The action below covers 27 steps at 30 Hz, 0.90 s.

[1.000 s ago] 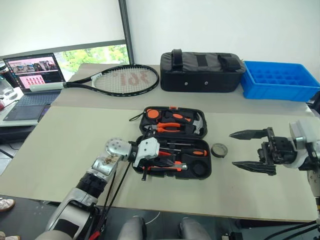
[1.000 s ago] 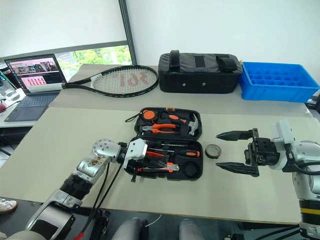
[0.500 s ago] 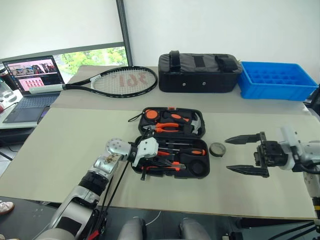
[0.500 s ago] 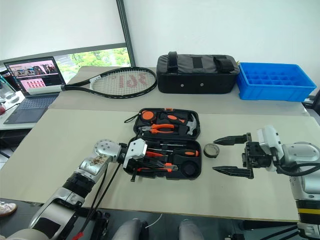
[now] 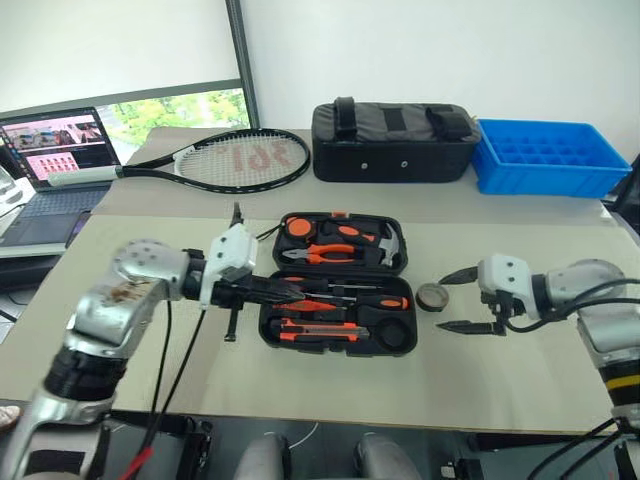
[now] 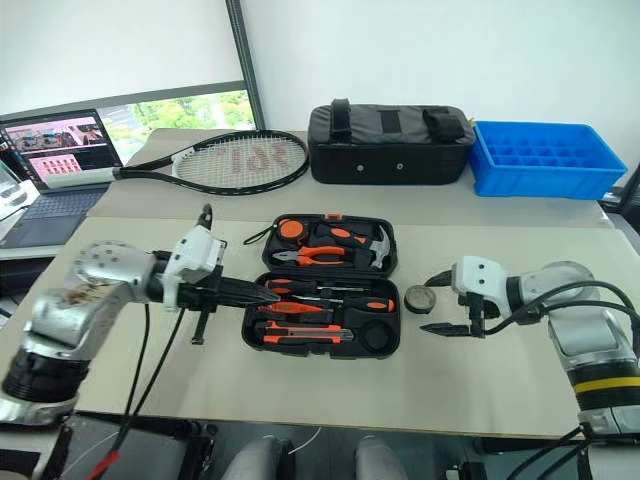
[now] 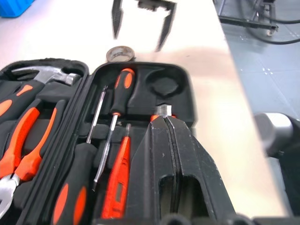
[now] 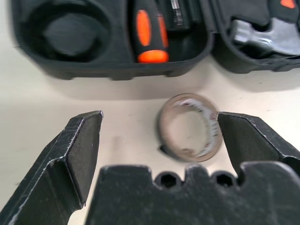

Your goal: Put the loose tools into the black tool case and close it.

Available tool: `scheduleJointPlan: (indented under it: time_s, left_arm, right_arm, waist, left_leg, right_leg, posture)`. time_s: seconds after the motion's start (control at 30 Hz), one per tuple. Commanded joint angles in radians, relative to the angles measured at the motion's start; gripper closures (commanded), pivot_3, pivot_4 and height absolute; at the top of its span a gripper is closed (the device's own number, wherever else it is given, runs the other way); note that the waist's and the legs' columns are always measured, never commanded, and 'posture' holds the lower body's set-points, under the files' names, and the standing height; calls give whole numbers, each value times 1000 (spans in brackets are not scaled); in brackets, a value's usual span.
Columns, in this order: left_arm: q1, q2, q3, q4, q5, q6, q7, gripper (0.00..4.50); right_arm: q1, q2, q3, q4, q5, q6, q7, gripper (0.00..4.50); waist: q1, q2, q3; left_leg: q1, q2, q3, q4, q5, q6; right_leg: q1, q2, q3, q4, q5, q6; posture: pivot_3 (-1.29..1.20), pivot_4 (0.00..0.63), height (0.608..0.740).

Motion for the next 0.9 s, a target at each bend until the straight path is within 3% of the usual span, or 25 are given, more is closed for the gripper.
scheduleJointPlan:
  time_s: [0.03,0.1,0.2,0.47,0.53,0.77,0.9]
  left_arm:
    - [4,34,70,-79,-64,72,55,4500]
    - [10,31,107,-99,-89,106,105,4500]
    - [22,40,130,-125,-102,126,140,3796]
    - [75,80,226,-200,-230,190,167,840]
    - [83,89,236,-209,-250,197,171,92]
    - [119,128,263,-219,-309,197,152,41]
    - [127,158,256,-212,-316,191,121,41]
  right_arm:
    - [-42,7,23,44,-21,-35,12,248]
    - [-64,14,47,78,-44,-54,12,706]
    - [-84,21,65,112,-58,-72,17,1769]
    - [-126,39,92,184,-83,-114,23,4495]
    - [-131,42,92,192,-84,-120,22,4500]
    - [-139,4,65,105,-36,-77,82,4500]
    - [-116,-26,60,-136,61,91,156,4500]
  waist:
    - [1,0,0]
    - [0,0,0]
    - [-1,0,0]
    - [-5,0,0]
    - [-4,0,0]
    - [-4,0,0]
    - [-5,1,1]
  left_leg:
    - [0,0,0,0,0,0]
    - [0,0,0,0,0,0]
    - [0,0,0,0,0,0]
    - [1,0,0,-1,0,0]
    - [1,0,0,0,0,0]
    - [1,0,0,-1,0,0]
    - [1,0,0,-1,0,0]
  right_leg:
    - [0,0,0,0,0,0]
    - [0,0,0,0,0,0]
    - [0,0,0,0,0,-1]
    - [0,0,0,0,2,-3]
    - [0,0,0,0,2,-3]
    - [0,0,0,0,2,-3]
    - [0,0,0,0,2,-3]
  posture:
    - [0,150,708]
    - [0,150,708]
    - [0,150,708]
    - [0,150,708]
    - [0,150,708]
    - [0,150,708]
    - [0,150,708]
